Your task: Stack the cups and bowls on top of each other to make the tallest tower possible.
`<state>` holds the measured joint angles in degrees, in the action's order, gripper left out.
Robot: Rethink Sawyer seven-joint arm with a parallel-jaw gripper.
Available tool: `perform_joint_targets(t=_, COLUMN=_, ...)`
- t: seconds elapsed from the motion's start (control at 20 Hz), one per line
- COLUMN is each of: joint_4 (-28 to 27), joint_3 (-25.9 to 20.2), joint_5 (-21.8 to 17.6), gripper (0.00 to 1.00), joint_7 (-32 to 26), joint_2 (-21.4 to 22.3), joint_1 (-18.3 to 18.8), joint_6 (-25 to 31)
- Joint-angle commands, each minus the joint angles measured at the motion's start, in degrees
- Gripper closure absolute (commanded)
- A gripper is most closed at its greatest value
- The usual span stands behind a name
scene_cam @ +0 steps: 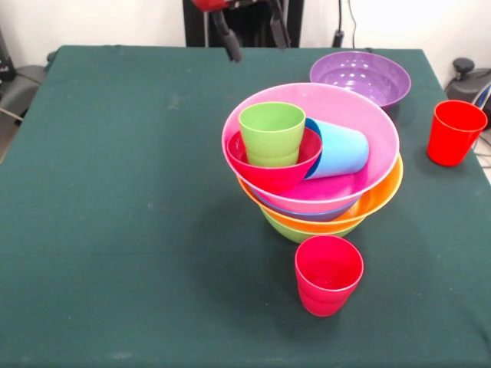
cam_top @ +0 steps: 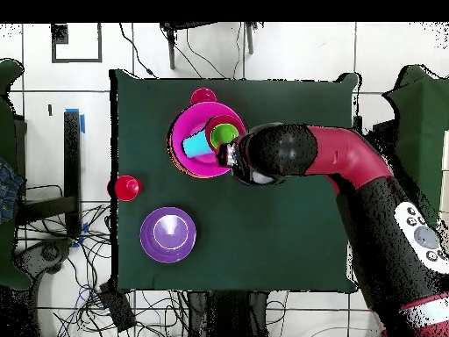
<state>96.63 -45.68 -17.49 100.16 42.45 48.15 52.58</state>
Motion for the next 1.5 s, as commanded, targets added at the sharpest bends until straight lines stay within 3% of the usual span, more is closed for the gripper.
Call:
perform_joint_targets(t=0.05, joint_4=9.5, joint_3=2.9, joint_5=3.6, gripper=0.0, joint_7=5.2, joint_2=4.8, joint_1=-3.1, joint_6=5.8)
perform_joint_targets(t=0.25, joint_4=11.5, joint_3=4.2, joint_5=4.0, gripper=0.0, joint_7=6.4, joint_2=4.9, joint_1=-4.4, joint_6=3.3)
perform_joint_targets(t=0.45, joint_4=10.6, joint_3=7.0, joint_5=1.3, gripper=0.0, joint_7=7.2, joint_2=2.6, joint_1=-6.6, joint_6=0.2)
perform_joint_targets(t=0.7, joint_4=13.4, joint_3=9.5, joint_5=2.5, gripper=0.0, joint_7=10.4, joint_2=2.4, joint_1=-8.4, joint_6=-3.3)
perform_joint_targets(t=1.35, joint_4=16.6, joint_3=15.9, joint_5=1.5, gripper=0.0, joint_7=11.4, joint_2=2.0, joint_1=-12.8, joint_6=-4.6)
perform_joint_targets(t=1.5, joint_4=15.5, joint_3=18.6, joint_5=0.4, gripper=0.0, joint_7=12.3, joint_2=0.3, joint_1=-14.6, joint_6=-4.8)
